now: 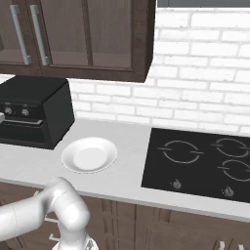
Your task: Pick up the kebab skewer and baguette bread, and place them inside the toaster oven. Close the toaster oven door and start by setting the timer.
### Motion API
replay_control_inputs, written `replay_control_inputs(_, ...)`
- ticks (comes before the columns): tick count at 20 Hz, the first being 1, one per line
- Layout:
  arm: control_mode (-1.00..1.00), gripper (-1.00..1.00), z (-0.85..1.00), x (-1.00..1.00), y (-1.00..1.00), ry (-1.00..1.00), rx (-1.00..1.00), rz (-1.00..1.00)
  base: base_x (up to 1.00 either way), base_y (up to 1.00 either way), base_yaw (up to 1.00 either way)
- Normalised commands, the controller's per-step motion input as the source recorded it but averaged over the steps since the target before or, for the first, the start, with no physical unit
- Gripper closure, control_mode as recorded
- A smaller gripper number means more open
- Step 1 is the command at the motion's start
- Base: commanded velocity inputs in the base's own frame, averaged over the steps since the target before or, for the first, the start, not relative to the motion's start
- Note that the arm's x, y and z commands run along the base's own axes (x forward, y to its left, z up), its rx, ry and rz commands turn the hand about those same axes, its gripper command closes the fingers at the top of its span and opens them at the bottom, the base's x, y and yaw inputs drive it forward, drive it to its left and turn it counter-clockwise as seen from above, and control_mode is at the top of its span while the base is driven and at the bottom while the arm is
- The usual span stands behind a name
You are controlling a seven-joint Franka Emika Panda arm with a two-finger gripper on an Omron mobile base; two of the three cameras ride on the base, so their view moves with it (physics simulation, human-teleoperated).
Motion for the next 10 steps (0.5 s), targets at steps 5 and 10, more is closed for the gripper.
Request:
replay_control_inputs(5,-1.00,1.00,-0.06,0.08,0.00,0.00,0.07,0.00,0.00,0.00,0.00)
replay_control_inputs(10,-1.00,1.00,-0.05,0.21,0.00,0.00,0.06,0.02,0.00,0.00,0.00)
